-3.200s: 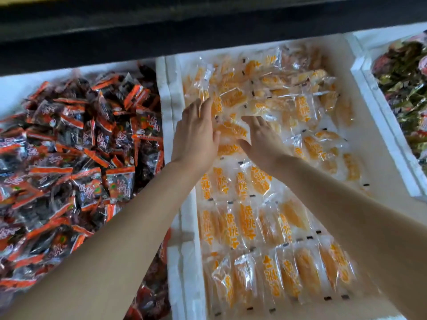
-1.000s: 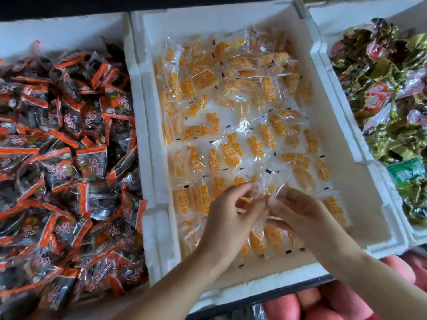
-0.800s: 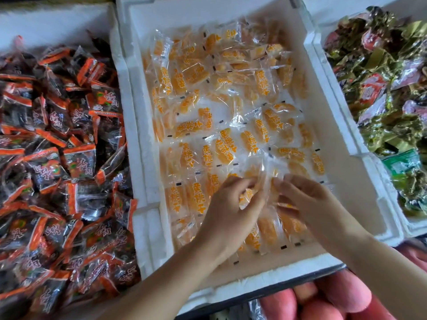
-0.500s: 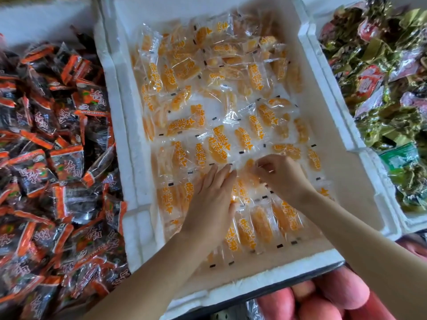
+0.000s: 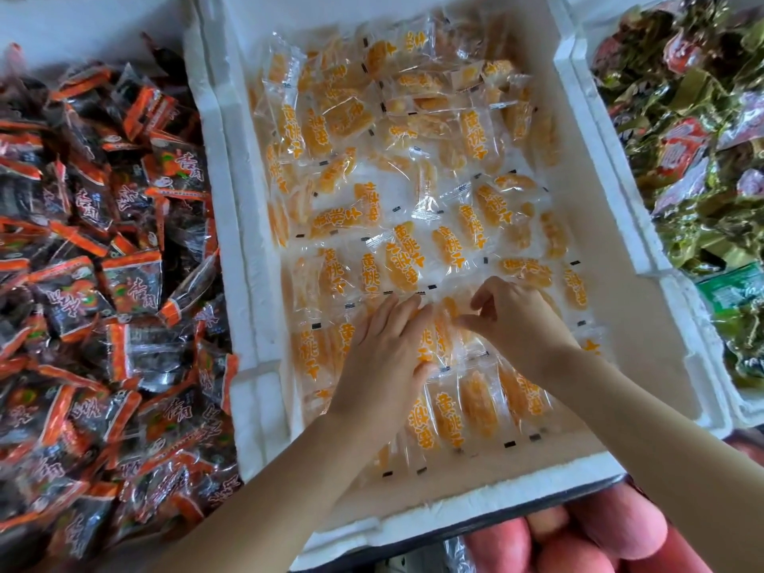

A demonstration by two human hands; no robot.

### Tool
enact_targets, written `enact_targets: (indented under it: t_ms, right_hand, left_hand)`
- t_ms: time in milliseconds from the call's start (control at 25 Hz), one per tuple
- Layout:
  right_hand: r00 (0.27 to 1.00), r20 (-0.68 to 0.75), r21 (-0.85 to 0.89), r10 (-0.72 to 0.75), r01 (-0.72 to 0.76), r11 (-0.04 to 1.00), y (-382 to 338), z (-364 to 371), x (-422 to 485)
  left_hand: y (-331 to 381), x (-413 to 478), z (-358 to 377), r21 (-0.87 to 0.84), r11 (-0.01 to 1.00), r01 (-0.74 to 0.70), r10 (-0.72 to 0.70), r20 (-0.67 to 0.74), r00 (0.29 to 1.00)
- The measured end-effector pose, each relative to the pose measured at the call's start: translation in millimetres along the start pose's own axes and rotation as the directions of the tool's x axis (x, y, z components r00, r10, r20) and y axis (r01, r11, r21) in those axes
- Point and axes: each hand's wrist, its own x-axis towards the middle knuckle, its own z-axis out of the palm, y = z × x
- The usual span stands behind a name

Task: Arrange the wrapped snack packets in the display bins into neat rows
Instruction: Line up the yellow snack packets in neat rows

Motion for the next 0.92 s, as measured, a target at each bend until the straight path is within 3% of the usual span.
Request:
enact_targets:
  t_ms: [120, 240, 360, 520, 600, 840, 920]
  right_hand:
    - [0.991, -0.084, -0.056, -0.106, 0.102, 0.993, -12, -1, -5]
    - [0.949, -0.183, 0.084, -0.258, 0.277, 0.957, -42, -1, -3]
    - [0.931, -0.136, 0.184, -0.337, 0.358, 0.915, -83, 16, 12]
    - [0.969, 0.105, 0.205, -0.223, 0.198, 0.959, -129, 51, 32]
    - [0.981, 0.142, 0.261, -0.133, 0.093, 0.961, -143, 63, 38]
    - [0.999, -0.011, 0.449, -0.046, 0.046, 0.893, -149, 55, 32]
    - [0.995, -0.088, 0.584, -0.048, 0.091, 0.807, -151, 37, 25]
  left_hand:
    - [-4, -5, -11, -0.038, 0.998, -0.040, 0.040, -0.013, 0.999]
    - [-22, -15, -37, -0.044, 0.996, -0.075, 0.064, -0.206, 0.976]
    - [-57, -23, -72, 0.096, 0.995, -0.014, 0.042, -0.294, 0.955]
    - [-104, -36, -94, 0.228, 0.971, 0.068, -0.013, -0.236, 0.972]
    - [-112, -38, -93, 0.223, 0.971, 0.082, -0.039, -0.188, 0.981]
    - [-106, -34, -96, 0.102, 0.990, 0.094, -0.066, -0.246, 0.967]
    - [-93, -26, -101, -0.116, 0.982, 0.148, -0.174, -0.270, 0.947]
